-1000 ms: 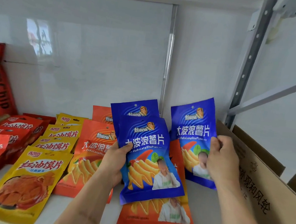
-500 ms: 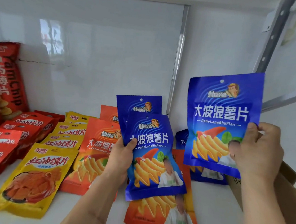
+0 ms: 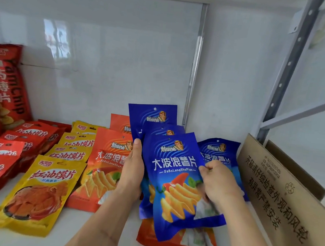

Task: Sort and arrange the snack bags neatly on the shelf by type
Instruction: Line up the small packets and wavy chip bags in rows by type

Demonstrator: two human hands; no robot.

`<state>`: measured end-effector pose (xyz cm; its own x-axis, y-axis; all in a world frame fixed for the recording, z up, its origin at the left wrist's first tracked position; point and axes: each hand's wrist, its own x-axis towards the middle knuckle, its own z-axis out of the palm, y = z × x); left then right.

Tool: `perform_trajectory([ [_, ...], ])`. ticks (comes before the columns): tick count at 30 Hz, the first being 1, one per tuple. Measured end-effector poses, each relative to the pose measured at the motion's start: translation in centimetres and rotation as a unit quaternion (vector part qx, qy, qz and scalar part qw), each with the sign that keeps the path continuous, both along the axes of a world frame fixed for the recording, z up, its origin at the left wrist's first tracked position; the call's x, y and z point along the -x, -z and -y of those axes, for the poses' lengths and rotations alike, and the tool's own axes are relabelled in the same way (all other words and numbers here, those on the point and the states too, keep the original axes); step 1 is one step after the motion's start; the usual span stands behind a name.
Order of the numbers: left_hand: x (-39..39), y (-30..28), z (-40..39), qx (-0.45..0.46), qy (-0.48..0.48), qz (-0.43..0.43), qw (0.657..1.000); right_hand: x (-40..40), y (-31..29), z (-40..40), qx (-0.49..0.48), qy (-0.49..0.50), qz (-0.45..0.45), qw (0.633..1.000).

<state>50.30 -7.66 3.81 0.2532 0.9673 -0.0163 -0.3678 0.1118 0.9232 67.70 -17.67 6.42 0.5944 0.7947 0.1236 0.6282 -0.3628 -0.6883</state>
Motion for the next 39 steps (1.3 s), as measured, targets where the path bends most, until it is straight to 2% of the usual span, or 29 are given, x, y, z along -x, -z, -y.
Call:
perform_trajectory([
  [4,0.0,-0.1,-0.2,0.001,0.025,0.0,1.0,0.5,-0.2,-0.1,0.028,-0.01,0.048,0.998],
  [8,0.1,0.2,-0.7,0.013,0.027,-0.02,0.999,-0.4,0.2,-0.6,0.009,-0.02,0.023,0.999],
  [11,0.2,0.4,-1.0,0.012,0.024,-0.026,0.999,-2.9,0.8,-1.4,-0.073,0.058,-0.033,0.995],
  [13,0.3,0.5,-1.1,0.013,0.027,-0.019,0.999,-4.9,1.5,-1.6,-0.087,0.129,-0.03,0.987],
  [17,0.3,0.4,-1.2,0.009,0.03,-0.018,0.999,-7.0,3.1,-2.2,0.011,0.178,0.01,0.984],
  [20,0.4,0.1,-1.0,0.012,0.034,-0.005,0.999,-7.5,4.2,-2.8,0.058,0.193,-0.016,0.979],
  [24,0.4,-0.1,-0.9,0.009,0.039,0.004,0.999,-7.7,4.6,-3.3,0.001,0.217,-0.052,0.975],
  [28,0.5,0.0,-0.9,0.008,0.044,0.006,0.999,-8.0,4.7,-3.6,-0.063,0.213,-0.134,0.966],
  [32,0.5,0.0,-0.8,0.008,0.043,0.005,0.999,-8.3,4.4,-3.3,-0.114,0.16,-0.162,0.967],
  [35,0.5,-0.1,-0.7,0.006,0.042,0.006,0.999,-8.0,2.8,-2.5,-0.128,0.121,-0.109,0.978],
  [37,0.5,-0.2,-0.6,0.004,0.041,0.007,0.999,-7.7,1.1,-1.6,-0.136,0.137,-0.011,0.981],
  [39,0.5,-0.2,-0.6,0.002,0.039,0.008,0.999,-7.4,-0.6,-0.4,-0.173,0.172,0.091,0.965],
])
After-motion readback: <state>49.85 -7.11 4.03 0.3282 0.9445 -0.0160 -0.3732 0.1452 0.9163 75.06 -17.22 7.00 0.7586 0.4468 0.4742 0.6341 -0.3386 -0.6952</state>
